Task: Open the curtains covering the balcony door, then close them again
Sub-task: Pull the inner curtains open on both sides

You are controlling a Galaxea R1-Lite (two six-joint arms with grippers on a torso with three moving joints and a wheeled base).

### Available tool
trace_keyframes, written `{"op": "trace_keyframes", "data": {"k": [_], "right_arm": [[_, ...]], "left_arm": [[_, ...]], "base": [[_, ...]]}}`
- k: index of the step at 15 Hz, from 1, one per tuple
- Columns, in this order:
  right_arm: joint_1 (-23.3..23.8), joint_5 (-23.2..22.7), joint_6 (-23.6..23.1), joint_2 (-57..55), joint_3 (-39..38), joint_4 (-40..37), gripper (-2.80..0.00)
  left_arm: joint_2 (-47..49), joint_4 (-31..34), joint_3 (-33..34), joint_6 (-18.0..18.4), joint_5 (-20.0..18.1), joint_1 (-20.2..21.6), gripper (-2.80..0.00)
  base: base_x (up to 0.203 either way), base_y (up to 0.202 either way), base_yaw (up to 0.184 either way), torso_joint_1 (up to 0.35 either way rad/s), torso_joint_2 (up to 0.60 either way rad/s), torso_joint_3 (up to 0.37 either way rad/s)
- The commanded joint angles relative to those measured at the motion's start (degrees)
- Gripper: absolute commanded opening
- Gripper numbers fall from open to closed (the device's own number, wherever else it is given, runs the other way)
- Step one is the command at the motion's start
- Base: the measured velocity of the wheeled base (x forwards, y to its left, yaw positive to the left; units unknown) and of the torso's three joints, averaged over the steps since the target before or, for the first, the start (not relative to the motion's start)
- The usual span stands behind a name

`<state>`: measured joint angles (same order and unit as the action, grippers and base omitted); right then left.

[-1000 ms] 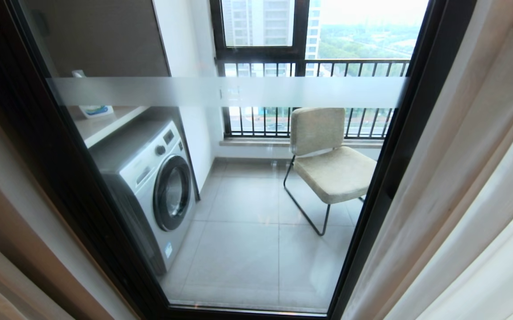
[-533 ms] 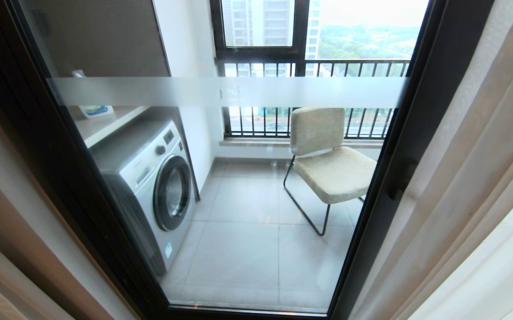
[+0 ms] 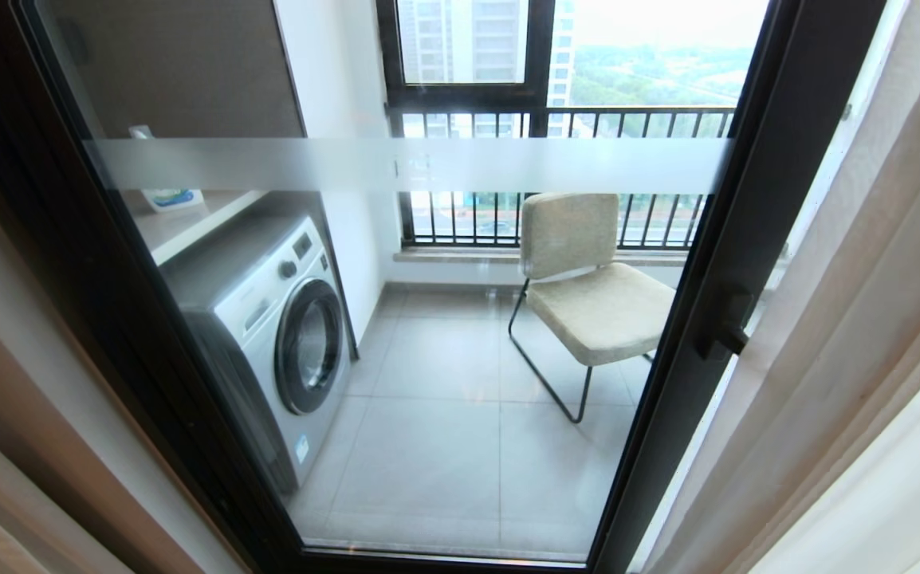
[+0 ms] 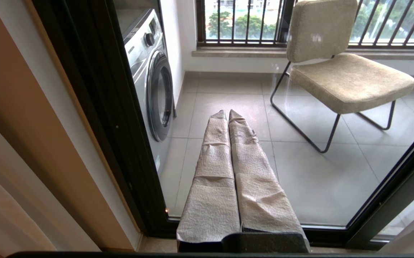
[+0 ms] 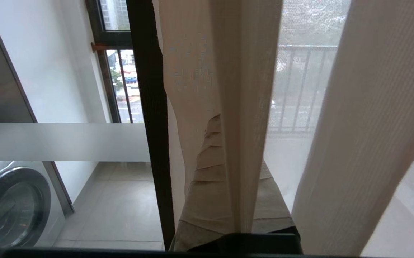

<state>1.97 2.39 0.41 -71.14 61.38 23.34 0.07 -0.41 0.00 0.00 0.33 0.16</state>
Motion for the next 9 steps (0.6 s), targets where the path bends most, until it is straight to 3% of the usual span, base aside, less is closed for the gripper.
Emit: {"op": "trace_keyframes", "data": {"k": [1, 9], "right_arm": [[0.5, -0.02, 0.02, 0.55, -0.12, 0.21, -2.8], [0.58, -0.02, 0.02, 3.81, -2.93, 0.03, -2.8]], "left_arm": [[0.01, -0.02, 0.0, 0.0, 0.02, 0.02, -2.8], [0.01, -0.02, 0.0, 0.0, 0.02, 0.02, -2.8]], "base": [[0.0, 0.0, 0.0, 0.0, 0.0, 0.0], [0.0, 0.0, 0.0, 0.0, 0.0, 0.0]]}}
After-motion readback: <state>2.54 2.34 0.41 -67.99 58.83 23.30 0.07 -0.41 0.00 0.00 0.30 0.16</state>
